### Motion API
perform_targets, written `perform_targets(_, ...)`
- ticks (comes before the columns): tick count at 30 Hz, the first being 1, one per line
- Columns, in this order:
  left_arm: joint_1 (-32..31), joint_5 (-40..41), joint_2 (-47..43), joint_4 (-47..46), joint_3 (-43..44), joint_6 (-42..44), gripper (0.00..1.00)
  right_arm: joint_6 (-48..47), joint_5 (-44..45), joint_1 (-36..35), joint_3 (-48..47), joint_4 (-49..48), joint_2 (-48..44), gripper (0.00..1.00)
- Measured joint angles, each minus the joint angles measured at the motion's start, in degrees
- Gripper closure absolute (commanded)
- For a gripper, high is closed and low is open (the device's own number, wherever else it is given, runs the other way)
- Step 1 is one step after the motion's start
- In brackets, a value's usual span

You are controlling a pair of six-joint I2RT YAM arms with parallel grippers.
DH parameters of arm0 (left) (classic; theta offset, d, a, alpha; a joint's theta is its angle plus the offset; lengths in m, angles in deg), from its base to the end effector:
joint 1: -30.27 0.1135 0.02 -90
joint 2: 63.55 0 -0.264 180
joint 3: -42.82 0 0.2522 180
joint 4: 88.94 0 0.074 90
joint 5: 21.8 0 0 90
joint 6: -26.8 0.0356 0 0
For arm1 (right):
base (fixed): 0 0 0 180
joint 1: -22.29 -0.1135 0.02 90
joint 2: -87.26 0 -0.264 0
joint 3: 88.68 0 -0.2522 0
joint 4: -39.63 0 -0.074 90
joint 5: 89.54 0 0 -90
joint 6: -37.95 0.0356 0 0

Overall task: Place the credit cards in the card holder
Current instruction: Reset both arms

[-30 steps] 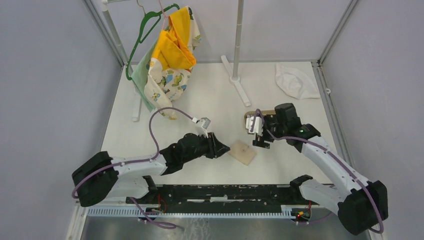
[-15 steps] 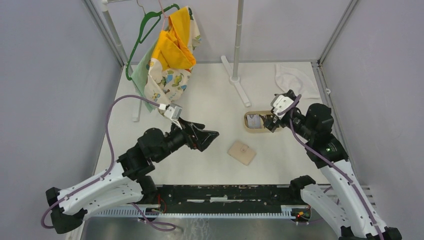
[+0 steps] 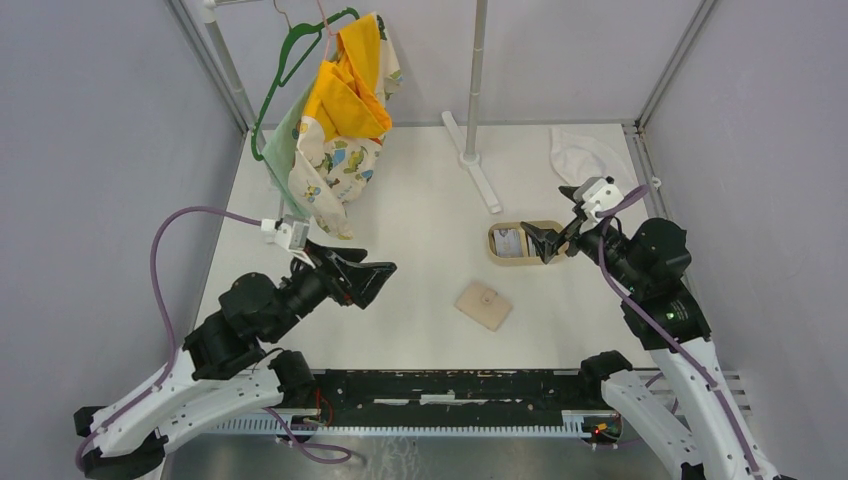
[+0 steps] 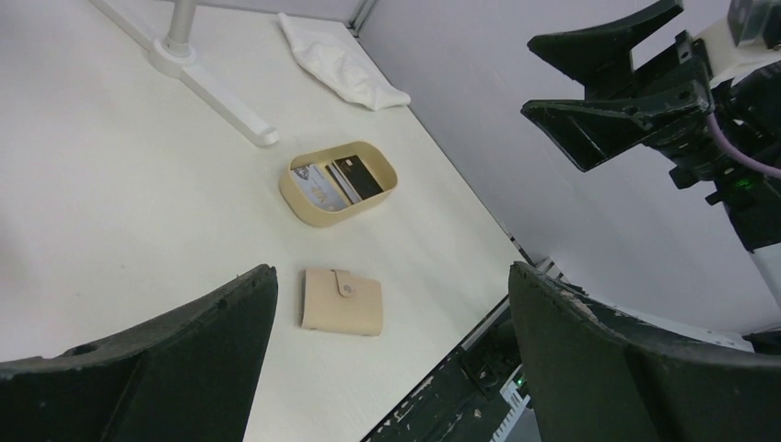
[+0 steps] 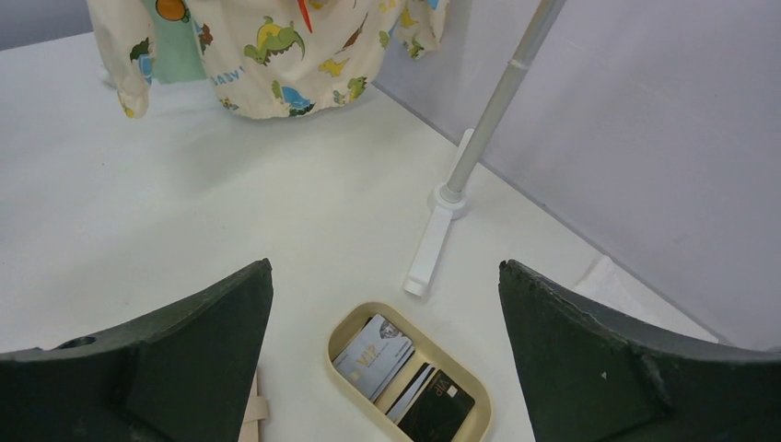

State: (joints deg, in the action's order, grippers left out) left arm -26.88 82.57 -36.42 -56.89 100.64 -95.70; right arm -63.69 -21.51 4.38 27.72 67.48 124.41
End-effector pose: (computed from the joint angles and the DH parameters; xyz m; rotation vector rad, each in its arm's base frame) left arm 0.0673 -0.0879 0.3600 0.1563 1.6823 -1.0044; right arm 0.1314 0.0565 0.3827 -0.6919 1.4506 0.3903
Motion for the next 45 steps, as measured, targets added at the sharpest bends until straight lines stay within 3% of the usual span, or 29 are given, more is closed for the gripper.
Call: perform_targets(45, 0.00, 4.87, -4.35, 5.68, 0.55, 0.63, 0.00, 3.23, 1.29, 1.55, 1.03, -0.74, -0.79, 0.02)
